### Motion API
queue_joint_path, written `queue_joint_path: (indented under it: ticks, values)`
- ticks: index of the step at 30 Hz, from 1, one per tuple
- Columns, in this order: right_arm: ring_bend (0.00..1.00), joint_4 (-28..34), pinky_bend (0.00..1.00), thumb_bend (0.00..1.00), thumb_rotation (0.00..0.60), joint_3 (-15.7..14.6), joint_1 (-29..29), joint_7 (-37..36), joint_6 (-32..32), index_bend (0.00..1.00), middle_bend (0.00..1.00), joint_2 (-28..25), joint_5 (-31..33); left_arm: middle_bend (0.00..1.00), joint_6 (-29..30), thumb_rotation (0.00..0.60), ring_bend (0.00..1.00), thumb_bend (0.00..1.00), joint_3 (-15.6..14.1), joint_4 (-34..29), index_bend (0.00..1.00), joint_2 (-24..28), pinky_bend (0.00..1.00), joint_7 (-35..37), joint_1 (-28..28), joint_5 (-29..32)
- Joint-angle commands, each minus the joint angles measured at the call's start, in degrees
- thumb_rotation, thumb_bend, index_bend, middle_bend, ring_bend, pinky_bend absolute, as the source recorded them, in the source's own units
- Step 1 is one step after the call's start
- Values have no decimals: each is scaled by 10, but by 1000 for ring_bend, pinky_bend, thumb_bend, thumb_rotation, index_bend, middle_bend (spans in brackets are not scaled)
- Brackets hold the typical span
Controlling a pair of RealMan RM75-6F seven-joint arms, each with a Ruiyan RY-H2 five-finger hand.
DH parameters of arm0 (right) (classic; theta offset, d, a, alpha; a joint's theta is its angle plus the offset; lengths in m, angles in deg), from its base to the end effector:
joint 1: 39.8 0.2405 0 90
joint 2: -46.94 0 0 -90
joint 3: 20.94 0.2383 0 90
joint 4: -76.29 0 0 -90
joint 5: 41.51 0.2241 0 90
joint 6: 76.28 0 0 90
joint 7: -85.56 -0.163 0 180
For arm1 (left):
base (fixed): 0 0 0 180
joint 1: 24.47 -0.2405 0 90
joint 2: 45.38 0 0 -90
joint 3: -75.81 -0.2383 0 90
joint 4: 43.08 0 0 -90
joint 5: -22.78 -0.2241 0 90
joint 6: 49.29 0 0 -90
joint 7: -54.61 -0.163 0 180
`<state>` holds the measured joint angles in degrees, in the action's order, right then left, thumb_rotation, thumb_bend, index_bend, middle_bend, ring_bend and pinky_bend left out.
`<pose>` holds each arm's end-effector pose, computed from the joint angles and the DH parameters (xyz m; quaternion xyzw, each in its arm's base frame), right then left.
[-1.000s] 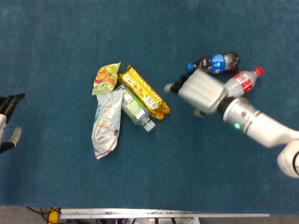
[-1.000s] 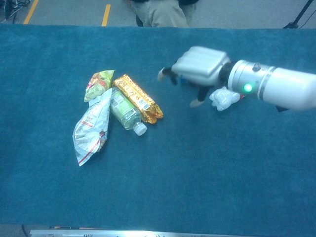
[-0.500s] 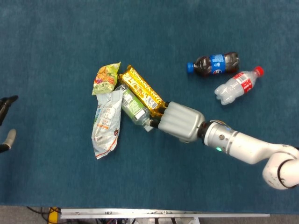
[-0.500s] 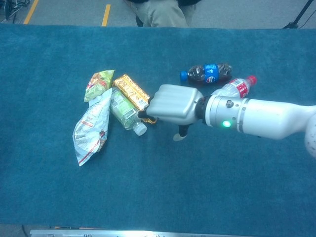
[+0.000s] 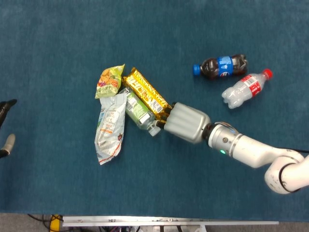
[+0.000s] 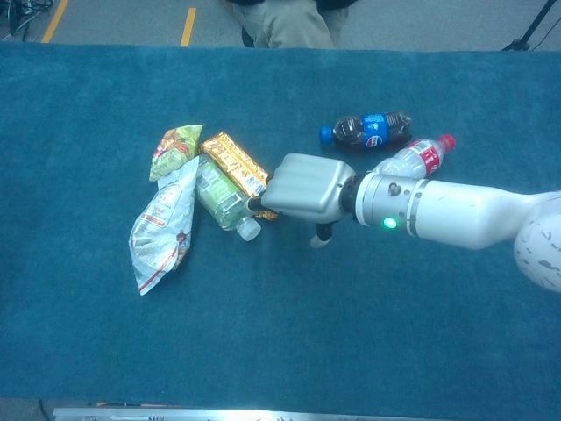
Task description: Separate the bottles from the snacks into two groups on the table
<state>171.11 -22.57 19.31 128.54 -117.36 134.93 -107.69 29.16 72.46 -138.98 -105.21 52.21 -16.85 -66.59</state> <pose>-0.0602 -0.2721 -0.1025 0.9385 -0.1031 0.2282 0.2378 -0.2957 0.1853 0.1192 -0.6711 -0.4040 -0.3252 0.5297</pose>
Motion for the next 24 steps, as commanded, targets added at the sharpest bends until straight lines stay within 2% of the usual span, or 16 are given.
queue_joint_path:
  ticks: [1, 18, 24]
  values:
    - [300, -4, 436, 109, 600, -2, 2, 9, -4, 199, 379, 2, 10, 196, 0, 600, 192, 406, 0, 1, 100, 0, 146, 1, 0, 0]
    - [300, -33, 436, 109, 600, -4, 18, 57, -27, 189, 367, 25, 81, 196, -2, 600, 192, 405, 1, 7, 100, -3, 146, 5, -1, 2]
    - [300, -61, 436, 109, 600, 10, 24, 68, -41, 187, 366, 37, 126, 196, -3, 600, 191, 405, 2, 8, 100, -5, 145, 7, 1, 0]
